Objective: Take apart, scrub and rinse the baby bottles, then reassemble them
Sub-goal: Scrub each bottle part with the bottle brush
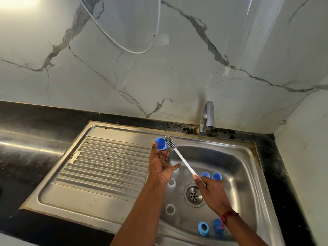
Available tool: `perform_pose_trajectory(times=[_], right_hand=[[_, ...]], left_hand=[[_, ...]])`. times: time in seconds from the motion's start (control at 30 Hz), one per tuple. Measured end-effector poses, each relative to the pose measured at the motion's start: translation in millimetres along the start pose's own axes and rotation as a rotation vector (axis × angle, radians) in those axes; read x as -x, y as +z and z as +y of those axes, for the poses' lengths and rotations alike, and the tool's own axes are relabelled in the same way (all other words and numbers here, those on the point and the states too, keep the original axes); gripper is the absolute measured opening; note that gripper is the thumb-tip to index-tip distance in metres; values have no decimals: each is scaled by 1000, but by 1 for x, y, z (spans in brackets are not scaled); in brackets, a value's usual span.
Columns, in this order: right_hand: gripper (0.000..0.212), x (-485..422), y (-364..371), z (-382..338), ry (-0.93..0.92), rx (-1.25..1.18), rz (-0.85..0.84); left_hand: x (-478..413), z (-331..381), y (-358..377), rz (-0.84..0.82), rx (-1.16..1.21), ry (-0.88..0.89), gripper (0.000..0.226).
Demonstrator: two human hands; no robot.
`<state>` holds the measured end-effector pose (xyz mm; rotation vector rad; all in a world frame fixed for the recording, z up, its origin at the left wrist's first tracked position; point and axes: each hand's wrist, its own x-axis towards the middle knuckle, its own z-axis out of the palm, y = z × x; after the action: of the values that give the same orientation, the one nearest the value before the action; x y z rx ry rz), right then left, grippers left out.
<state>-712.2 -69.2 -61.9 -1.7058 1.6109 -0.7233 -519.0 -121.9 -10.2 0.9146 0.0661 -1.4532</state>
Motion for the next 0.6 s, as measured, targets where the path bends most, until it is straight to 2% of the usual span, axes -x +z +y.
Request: perform_pose_trajectory(times=[0.1, 0.3, 0.53, 0.6], right_hand=[[70, -2, -2, -4, 18, 51, -20], [55, -7, -9, -6, -21, 27, -6], [52, -7, -7, -7, -18, -19, -3], [53, -10, -7, -6, -8, -14, 7]], left_hand=[[1, -3, -1, 2, -18, -2, 46], [5, 8, 2, -44, -81, -14, 34], [8, 18, 14, -71, -50, 8, 47], [8, 16, 15, -83, -70, 3, 40]])
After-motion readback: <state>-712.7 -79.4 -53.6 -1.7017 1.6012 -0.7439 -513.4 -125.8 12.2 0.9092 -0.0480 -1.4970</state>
